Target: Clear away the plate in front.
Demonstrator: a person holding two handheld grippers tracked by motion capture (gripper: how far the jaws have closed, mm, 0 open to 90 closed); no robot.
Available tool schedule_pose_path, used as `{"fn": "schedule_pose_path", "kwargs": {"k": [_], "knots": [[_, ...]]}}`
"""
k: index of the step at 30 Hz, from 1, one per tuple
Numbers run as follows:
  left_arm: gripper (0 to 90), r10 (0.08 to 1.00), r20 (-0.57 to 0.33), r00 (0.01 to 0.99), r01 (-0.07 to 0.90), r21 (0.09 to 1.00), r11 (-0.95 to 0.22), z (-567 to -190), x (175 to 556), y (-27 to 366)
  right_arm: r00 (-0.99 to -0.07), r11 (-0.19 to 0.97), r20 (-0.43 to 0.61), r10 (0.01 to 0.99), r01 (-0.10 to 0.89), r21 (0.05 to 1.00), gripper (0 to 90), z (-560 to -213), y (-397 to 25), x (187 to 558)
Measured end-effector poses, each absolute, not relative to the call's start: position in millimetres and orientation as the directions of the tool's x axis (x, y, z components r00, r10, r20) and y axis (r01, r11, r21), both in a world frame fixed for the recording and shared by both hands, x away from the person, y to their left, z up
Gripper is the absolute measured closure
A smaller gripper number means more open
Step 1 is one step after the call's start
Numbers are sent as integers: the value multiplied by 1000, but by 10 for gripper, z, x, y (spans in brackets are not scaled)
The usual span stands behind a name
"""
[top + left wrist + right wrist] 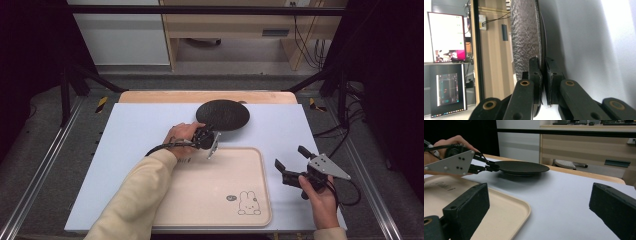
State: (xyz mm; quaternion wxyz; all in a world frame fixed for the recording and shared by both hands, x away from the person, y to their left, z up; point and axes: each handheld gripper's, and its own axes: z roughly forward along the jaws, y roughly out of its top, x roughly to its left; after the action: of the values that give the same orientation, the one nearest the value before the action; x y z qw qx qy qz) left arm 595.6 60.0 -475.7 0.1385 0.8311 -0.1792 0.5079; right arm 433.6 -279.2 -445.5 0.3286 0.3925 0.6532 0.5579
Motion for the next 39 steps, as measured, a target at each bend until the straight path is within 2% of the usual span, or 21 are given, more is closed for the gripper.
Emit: {"fn": "schedule_pose_path", "kwargs": {"k": [6,15,19,30,39], "knots": [[843,-121,905,407,-443,80,-893,-4645,5840,695,-475,72,7,880,147,986,33,-4455,-2792,4336],[843,-145,922,360,-499,60,-864,-4510,5410,911,-466,86,-11,885,140,986,34,-4438,-2805,4325],[841,-188,926,328,-535,18,-845,-4502,5207,1010,-458,90,-17,889,138,986,34,-4425,-2799,4309],[841,-184,934,305,-578,28,-815,-4531,4795,1160,-448,105,-33,893,136,985,34,-4414,-2747,4298],[838,-192,935,298,-593,24,-805,-4577,4597,1221,-449,105,-33,893,136,985,33,-4420,-2756,4295]]}}
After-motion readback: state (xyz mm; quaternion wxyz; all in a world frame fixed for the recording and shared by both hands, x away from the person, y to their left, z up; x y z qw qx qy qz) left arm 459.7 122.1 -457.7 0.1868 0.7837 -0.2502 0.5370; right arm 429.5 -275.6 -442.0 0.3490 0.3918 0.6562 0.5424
